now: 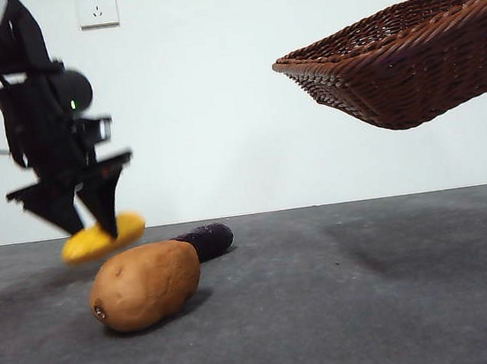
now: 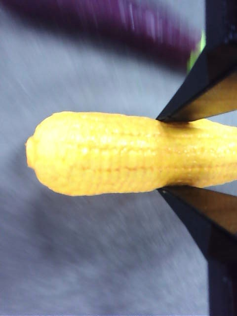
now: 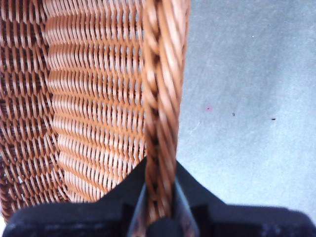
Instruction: Help me put the vegetables on the table into the basket
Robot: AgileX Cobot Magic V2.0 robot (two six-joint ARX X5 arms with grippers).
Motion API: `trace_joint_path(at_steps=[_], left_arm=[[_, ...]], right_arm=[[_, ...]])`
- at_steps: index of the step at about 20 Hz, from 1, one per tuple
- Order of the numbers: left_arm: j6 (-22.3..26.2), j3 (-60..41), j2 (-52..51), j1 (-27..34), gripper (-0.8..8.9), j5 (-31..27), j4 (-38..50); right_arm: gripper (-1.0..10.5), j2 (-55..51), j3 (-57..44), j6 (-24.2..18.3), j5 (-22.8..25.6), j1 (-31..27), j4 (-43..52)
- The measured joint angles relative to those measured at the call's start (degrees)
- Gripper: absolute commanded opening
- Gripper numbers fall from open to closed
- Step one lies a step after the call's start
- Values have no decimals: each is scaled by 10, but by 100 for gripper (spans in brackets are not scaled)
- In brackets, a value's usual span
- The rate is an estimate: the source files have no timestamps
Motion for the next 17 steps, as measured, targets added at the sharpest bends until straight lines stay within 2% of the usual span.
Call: trace_joint_path(at_steps=[2, 4, 7, 8, 12, 14, 17], left_arm=[[-17, 0, -49, 0, -9, 56, 7], [-34, 1, -100, -1, -9, 137, 8], [-71, 1, -156, -22, -9, 262, -1], [-77, 1, -171, -39, -9, 283, -4], [-104, 1, -197, -131, -9, 284, -7], [-118, 1, -192, -174, -9, 262, -5], [-151, 1, -176, -221, -9, 231, 19]], right_arm=[[-16, 0, 0, 2, 0, 0, 0], [-16, 0, 0, 10, 5, 0, 0], [-16, 0, 0, 32, 43, 7, 0], [-16, 0, 0, 41, 57, 15, 0], [-16, 0, 0, 75, 80, 74, 0], [-16, 0, 0, 91, 82, 105, 0], [-16, 0, 0, 119, 116, 141, 0]])
